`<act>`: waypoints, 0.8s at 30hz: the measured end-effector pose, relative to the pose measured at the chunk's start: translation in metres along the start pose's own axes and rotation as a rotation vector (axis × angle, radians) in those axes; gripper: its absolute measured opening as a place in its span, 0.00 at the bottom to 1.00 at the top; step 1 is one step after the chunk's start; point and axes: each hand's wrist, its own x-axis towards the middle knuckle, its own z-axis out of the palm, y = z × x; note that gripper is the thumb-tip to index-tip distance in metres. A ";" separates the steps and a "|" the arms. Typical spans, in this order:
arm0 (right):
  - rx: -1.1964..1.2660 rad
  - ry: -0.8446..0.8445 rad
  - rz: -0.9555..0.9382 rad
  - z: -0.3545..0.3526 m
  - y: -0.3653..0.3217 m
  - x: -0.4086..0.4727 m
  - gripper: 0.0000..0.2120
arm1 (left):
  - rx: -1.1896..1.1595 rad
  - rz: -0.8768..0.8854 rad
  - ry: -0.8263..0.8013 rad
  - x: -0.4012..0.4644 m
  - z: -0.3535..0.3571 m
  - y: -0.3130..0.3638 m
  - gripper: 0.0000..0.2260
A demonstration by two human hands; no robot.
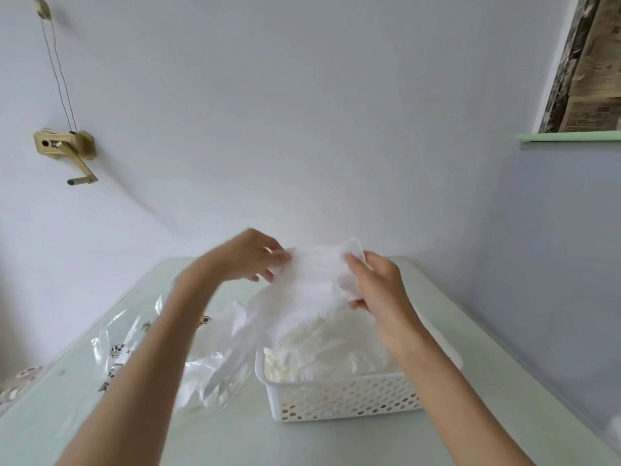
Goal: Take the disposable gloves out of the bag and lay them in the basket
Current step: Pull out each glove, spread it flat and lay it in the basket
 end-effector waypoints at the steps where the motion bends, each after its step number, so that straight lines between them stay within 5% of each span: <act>1: -0.093 0.044 0.022 -0.009 0.017 0.007 0.08 | 0.035 -0.019 -0.044 0.016 0.018 -0.007 0.06; 8: -0.688 0.204 0.011 -0.066 0.088 0.038 0.09 | 0.166 0.057 0.035 0.079 0.095 -0.020 0.05; 14: -1.073 0.217 -0.060 -0.079 0.098 0.042 0.10 | 0.138 0.074 0.370 0.063 0.090 -0.017 0.14; 19: -1.206 0.134 -0.051 -0.082 0.102 0.047 0.14 | 0.582 -0.051 0.021 0.009 0.069 -0.018 0.24; 24: -1.237 0.104 -0.061 -0.082 0.099 0.044 0.15 | 0.704 -0.084 -0.156 -0.006 0.055 -0.020 0.11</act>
